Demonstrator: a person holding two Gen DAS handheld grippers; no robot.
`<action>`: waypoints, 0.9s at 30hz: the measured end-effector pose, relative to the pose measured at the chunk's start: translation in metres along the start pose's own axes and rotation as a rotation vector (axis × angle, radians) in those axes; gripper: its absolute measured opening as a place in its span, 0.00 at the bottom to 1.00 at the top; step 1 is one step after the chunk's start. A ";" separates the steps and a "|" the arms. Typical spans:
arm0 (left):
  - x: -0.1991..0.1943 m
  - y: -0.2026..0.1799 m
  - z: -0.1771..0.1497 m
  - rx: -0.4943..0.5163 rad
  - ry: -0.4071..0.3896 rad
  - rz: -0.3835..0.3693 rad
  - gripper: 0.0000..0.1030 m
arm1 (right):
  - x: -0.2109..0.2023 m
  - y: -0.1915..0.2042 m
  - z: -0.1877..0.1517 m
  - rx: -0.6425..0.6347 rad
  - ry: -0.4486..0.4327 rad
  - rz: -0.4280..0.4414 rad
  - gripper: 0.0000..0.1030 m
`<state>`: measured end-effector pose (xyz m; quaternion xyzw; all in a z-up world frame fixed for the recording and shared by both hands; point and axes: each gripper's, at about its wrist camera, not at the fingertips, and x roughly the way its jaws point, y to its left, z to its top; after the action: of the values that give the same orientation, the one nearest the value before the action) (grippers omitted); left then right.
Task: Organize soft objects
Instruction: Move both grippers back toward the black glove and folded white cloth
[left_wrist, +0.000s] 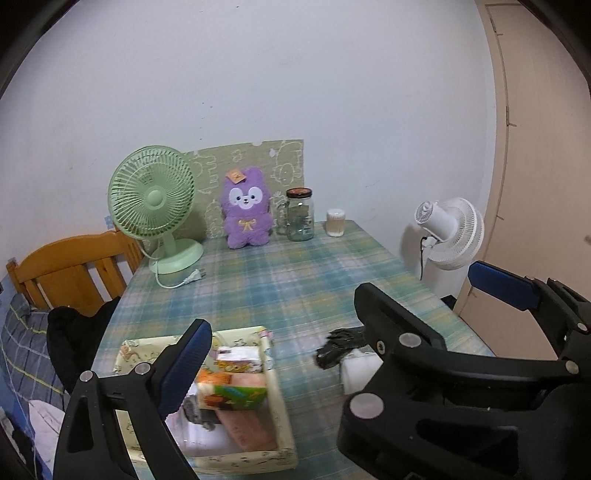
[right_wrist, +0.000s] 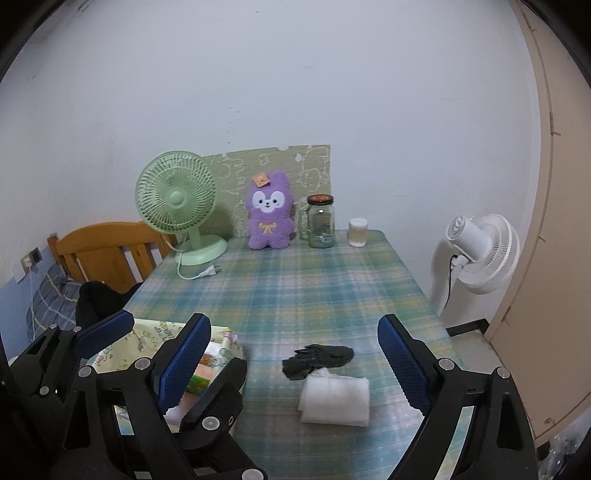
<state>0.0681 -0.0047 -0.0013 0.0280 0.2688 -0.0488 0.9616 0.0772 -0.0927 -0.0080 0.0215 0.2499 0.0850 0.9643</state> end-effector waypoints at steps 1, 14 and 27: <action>0.000 -0.002 0.000 0.002 -0.002 -0.004 0.94 | -0.001 -0.004 0.000 0.003 -0.002 -0.005 0.92; 0.006 -0.035 0.002 -0.010 0.003 -0.029 0.95 | -0.009 -0.038 -0.005 0.014 -0.005 -0.064 0.93; 0.026 -0.066 -0.014 -0.037 0.019 -0.039 0.96 | 0.000 -0.073 -0.024 0.034 0.021 -0.101 0.95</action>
<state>0.0755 -0.0712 -0.0282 0.0055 0.2790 -0.0622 0.9583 0.0765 -0.1649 -0.0350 0.0242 0.2624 0.0321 0.9641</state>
